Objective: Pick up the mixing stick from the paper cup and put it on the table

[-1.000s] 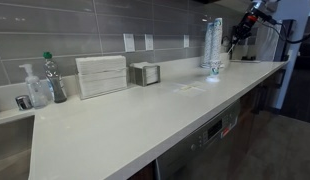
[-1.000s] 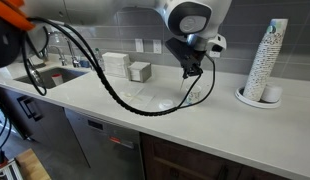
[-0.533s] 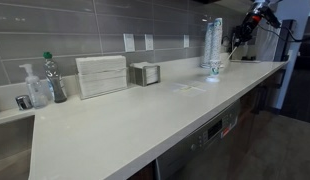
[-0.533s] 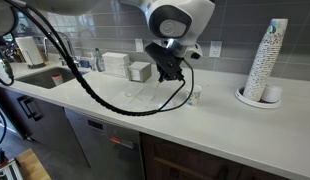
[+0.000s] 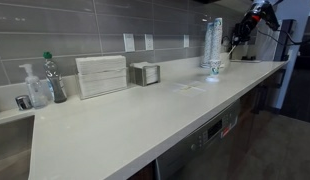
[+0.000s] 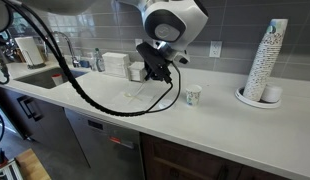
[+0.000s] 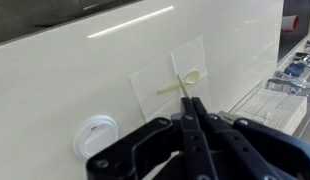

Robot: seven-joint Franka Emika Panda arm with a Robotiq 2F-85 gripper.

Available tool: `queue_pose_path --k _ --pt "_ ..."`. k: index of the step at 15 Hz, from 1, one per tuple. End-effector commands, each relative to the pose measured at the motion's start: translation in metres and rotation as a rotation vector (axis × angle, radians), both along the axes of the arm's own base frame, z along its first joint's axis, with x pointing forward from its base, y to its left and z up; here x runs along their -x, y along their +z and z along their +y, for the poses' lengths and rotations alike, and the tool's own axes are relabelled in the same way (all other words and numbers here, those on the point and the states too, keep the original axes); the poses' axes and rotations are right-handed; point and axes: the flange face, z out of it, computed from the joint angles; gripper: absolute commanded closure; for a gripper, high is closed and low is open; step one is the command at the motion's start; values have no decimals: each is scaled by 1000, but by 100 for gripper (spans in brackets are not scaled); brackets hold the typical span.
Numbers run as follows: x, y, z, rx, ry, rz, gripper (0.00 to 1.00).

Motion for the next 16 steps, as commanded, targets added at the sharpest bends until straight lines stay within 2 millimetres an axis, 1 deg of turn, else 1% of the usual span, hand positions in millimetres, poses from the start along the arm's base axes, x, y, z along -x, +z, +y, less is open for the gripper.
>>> queue_pose_path --k 1,2,4,6,10,12,14,16 --pt "0 1 -1 0 1 0 97" --pt "0 1 -1 0 1 0 99" --pt "-26 -4 16 -35 23 -27 99" --pt "-44 -10 36 -77 59 -36 99" --pt "-90 -39 79 -190 122 -34 99" --pt "-106 -55 96 -259 150 -26 99" --pt "-119 -73 107 -341 171 -12 99" --pt "-131 -88 111 -383 165 -14 99"
